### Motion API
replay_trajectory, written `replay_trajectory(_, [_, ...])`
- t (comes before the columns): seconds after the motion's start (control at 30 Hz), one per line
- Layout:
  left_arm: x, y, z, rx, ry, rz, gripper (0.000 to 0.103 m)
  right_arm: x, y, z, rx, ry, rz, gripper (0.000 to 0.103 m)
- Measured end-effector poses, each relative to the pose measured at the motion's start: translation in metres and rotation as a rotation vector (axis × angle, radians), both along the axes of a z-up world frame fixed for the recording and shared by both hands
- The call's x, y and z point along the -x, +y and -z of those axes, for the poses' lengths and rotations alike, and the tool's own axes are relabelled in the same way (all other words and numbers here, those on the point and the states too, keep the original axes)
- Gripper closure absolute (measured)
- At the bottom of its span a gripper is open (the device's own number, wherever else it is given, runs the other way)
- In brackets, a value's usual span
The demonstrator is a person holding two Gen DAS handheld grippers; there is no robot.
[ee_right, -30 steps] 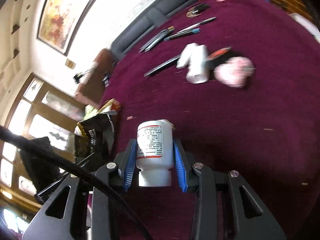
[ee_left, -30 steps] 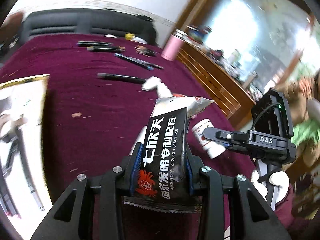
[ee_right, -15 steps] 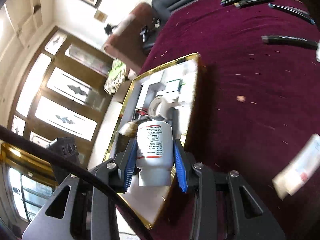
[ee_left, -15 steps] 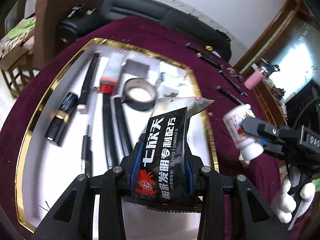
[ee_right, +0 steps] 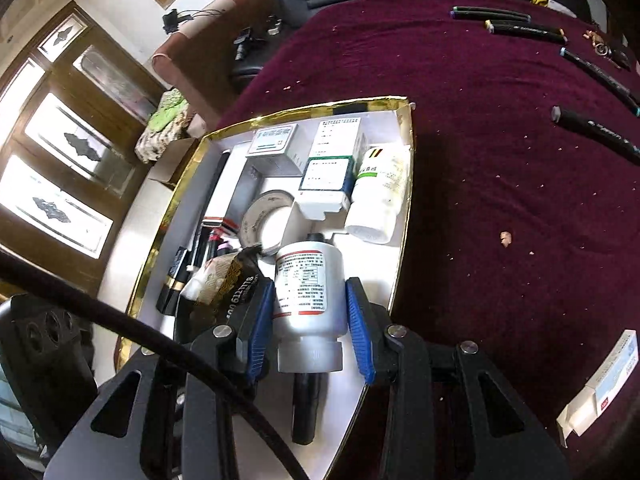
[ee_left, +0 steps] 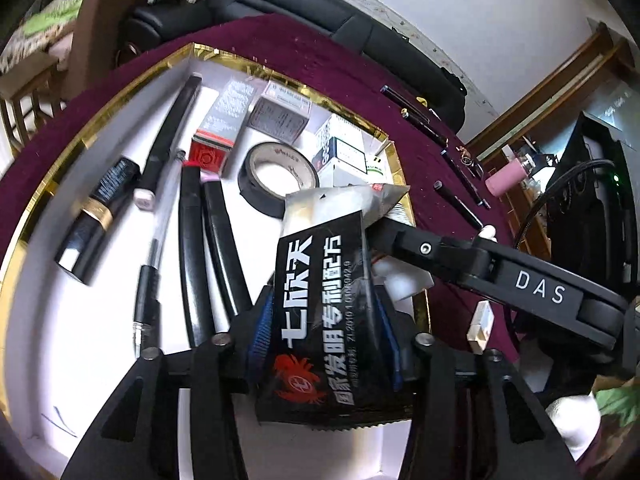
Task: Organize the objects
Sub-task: 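Carry the packet and pill bottle into the white tray and release, then move both grippers back over the table toward the white stapler box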
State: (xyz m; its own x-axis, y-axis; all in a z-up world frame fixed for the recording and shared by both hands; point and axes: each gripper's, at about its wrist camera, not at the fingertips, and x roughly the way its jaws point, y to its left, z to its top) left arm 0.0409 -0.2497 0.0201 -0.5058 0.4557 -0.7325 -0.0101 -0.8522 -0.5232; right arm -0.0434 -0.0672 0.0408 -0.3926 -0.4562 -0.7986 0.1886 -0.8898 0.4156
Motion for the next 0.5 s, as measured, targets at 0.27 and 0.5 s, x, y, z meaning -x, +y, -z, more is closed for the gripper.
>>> replay_trajectory(0.27, [-0.005, -0.007, -0.009, -0.012, 0.026, -0.007, 0.049, -0.003, 0.026, -0.015, 0.056, 0.049, 0.064, 0.068])
replay_trajectory(0.5, [-0.012, -0.019, -0.034, 0.024, 0.092, -0.037, 0.046, -0.024, 0.067, -0.042, 0.114, 0.140, 0.124, 0.068])
